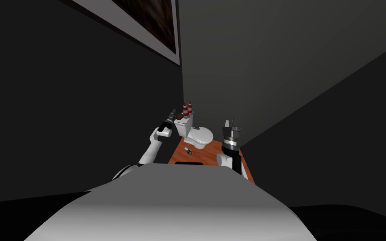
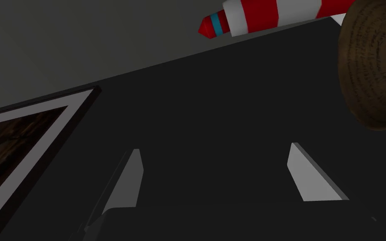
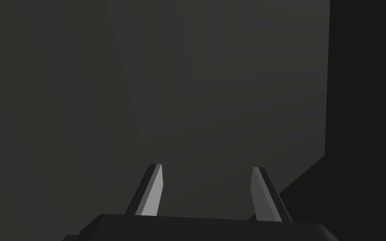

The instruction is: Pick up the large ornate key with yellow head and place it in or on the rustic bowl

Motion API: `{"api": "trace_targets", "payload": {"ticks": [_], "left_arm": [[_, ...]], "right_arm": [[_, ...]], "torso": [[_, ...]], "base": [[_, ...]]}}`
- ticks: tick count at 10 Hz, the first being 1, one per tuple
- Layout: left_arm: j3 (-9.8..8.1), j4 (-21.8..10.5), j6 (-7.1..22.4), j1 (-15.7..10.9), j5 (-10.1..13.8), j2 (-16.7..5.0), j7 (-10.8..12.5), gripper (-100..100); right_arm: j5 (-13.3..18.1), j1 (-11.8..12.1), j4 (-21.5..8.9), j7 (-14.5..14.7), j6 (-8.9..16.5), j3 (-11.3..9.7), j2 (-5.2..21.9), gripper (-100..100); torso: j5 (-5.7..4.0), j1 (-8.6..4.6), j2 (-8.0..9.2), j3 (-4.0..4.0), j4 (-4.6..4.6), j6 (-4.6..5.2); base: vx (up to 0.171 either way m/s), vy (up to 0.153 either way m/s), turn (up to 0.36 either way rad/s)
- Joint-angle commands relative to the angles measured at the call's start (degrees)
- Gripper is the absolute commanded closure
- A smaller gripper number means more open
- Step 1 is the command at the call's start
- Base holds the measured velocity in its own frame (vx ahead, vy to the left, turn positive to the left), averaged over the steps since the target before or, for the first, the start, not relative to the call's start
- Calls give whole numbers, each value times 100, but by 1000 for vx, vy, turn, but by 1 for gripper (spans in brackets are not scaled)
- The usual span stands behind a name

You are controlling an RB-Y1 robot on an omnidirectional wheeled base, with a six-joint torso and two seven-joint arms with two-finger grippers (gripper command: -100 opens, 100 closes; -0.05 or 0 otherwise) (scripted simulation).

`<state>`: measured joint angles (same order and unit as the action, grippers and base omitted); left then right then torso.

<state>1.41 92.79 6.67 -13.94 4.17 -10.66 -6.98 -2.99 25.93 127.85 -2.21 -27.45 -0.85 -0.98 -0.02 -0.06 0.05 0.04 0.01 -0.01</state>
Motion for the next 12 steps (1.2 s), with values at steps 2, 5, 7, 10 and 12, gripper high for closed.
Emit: {"api": "trace_targets", "payload": {"ticks": [2, 5, 7, 10, 12], "left_arm": [[-2, -314, 331, -248, -3, 13, -23, -100], [-40, -955, 817, -821, 32, -18, -65, -100], [-66, -1284, 1145, -1111, 45, -28, -89, -100], [-95, -1750, 1567, -1488, 55, -36, -116, -100], [-95, -1924, 1669, -1544, 55, -36, -116, -100]], "right_arm": [[0, 0, 0, 0, 0, 0, 0, 0], [0, 0, 0, 0, 0, 0, 0, 0], [0, 0, 0, 0, 0, 0, 0, 0], [0, 1, 0, 0, 0, 0, 0, 0], [0, 1, 0, 0, 0, 0, 0, 0]], "torso": [[0, 2, -1, 0, 0, -1], [1, 4, -4, -3, -1, -1], [0, 2, -5, -3, -1, -2], [1, 6, -7, -4, -2, -3], [1, 5, -9, -5, -2, -3]], "base": [[-14, -9, -11], [-10, -11, -25], [-5, -13, -22], [1, -5, -14], [3, -3, -9]]}}
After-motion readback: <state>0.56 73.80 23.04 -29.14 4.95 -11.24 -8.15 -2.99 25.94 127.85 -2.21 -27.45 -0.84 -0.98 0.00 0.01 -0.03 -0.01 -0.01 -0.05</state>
